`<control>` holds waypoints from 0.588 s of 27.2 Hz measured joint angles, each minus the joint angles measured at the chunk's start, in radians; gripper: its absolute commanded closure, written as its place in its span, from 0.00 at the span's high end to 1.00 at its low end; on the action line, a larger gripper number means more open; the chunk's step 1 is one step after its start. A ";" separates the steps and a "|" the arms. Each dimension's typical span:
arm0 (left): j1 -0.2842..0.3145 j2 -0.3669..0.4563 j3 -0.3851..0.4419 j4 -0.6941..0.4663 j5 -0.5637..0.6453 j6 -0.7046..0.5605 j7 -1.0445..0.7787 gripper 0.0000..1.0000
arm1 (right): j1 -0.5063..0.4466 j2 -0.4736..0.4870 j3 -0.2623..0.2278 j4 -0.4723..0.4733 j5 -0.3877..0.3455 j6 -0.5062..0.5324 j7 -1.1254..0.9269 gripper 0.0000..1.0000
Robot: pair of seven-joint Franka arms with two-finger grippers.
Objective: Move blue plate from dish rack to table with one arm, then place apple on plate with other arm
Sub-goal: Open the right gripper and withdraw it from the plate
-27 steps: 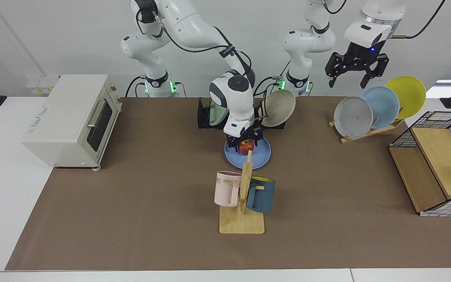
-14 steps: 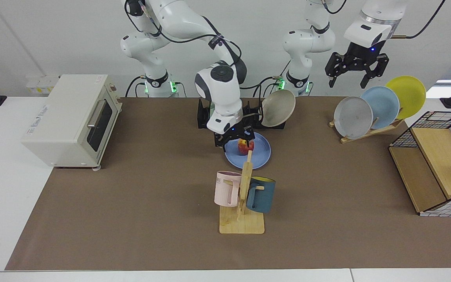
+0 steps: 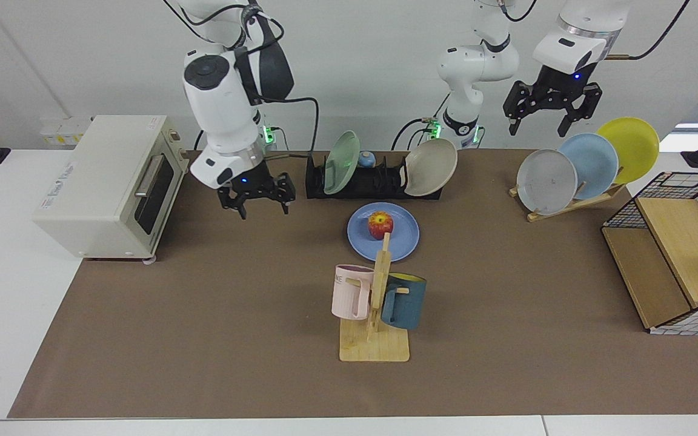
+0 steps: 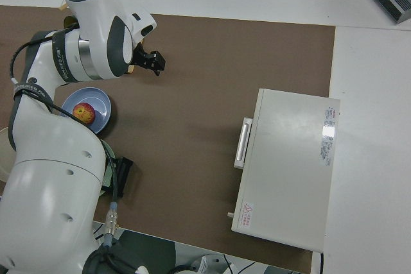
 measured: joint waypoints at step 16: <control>0.000 0.000 0.000 0.000 0.000 0.000 0.000 1.00 | -0.236 -0.141 0.000 0.002 -0.036 -0.197 -0.227 1.00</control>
